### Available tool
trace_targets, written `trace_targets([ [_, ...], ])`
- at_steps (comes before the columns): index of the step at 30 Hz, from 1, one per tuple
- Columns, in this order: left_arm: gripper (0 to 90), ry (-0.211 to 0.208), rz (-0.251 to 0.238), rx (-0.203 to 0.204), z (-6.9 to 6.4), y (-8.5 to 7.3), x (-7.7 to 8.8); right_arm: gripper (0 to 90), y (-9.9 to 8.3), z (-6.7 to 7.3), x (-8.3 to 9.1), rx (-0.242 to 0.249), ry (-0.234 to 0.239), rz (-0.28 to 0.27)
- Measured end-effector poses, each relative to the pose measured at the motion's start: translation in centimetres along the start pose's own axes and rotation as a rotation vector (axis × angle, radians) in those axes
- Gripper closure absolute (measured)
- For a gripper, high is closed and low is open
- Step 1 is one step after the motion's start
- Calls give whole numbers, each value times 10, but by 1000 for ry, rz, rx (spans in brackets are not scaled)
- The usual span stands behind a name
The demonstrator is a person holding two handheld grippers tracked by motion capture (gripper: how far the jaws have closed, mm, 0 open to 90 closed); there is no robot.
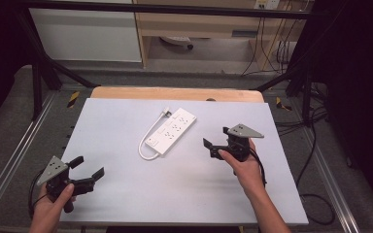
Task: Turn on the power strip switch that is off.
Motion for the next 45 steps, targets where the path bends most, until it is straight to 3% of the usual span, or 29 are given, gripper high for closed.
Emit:
trace_targets([
  [11, 60, 10, 10, 5, 1, -2, -1, 360, 18, -1, -29, 15, -17, -22],
  [13, 61, 13, 8, 6, 2, -1, -1, 381, 18, -3, -31, 15, -22, -25],
  [17, 60, 6, 5, 4, 2, -1, 0, 507, 16, -7, -42, 1, -51, -15],
  [26, 62, 7, 12, 8, 3, -1, -2, 664, 15, -13, -59, -13, -63, -16],
  [45, 63, 5, 15, 3, 1, -1, -3, 805, 27, -18, -96, -56, -66, -36],
])
Point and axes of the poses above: each handheld gripper's, and its own axes: x roughly backward along the jaws, y roughly out of its top, z roughly to its left, the point moved 3 cm from there along -x, roughly forward along the jaws, and after that the axes turned 7 degrees about -y, right-handed, at the moved point
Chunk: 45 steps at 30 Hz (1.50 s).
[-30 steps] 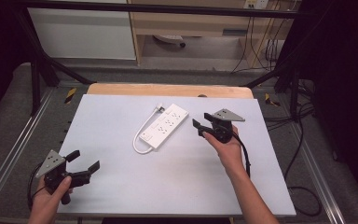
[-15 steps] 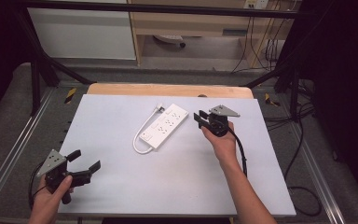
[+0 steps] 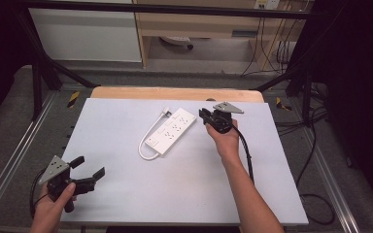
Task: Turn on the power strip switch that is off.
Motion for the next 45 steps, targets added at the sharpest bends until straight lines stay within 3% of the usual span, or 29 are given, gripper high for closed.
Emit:
trace_targets([
  [18, 64, 0, -1, 0, 1, 0, 0, 899, 1, 6, -33, 6, -11, 4],
  [45, 64, -1, -8, 2, 2, 0, 0, 900, -3, 14, -67, -23, -16, 21],
])
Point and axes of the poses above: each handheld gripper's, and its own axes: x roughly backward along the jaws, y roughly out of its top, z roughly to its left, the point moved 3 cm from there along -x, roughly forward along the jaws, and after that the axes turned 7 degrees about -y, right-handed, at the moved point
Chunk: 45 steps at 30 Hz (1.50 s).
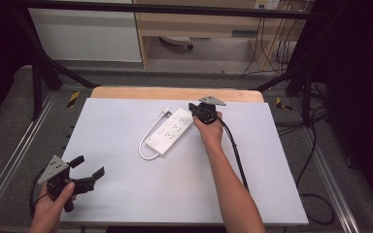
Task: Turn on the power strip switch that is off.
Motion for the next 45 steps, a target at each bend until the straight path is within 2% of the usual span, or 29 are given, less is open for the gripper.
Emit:
trace_targets([
  [8, 64, -2, -4, 0, 1, 0, 0, 900, -3, 2, -6, -12, 1, 15],
  [29, 64, 2, -4, 0, 2, 0, 1, 900, -4, 13, -19, 1, 13, 45],
  [45, 64, 2, -2, -1, 2, 0, 1, 900, -12, 14, -26, -7, 12, 73],
])
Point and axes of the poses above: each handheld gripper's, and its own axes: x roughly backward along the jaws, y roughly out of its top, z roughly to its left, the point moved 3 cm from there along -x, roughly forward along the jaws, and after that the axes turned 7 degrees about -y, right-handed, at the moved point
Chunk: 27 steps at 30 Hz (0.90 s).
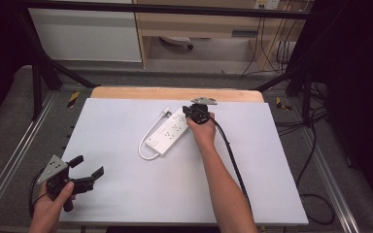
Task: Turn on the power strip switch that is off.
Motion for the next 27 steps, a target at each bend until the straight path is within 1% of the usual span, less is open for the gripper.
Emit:
trace_targets([
  [14, 64, 0, -1, -1, 0, 0, 0, 900, -5, 7, -5, 7, 11, 19],
  [18, 64, 0, -2, -1, 0, 0, 0, 900, -5, 11, -7, 19, 19, 27],
  [22, 64, 2, -2, 1, 0, 0, 0, 900, -4, 20, -9, 42, 32, 36],
  [26, 64, 2, -3, 1, 0, 0, 0, 900, -4, 24, -11, 63, 34, 42],
  [27, 64, 2, -3, 1, 0, 0, 1, 900, -5, 26, -12, 62, 34, 46],
])
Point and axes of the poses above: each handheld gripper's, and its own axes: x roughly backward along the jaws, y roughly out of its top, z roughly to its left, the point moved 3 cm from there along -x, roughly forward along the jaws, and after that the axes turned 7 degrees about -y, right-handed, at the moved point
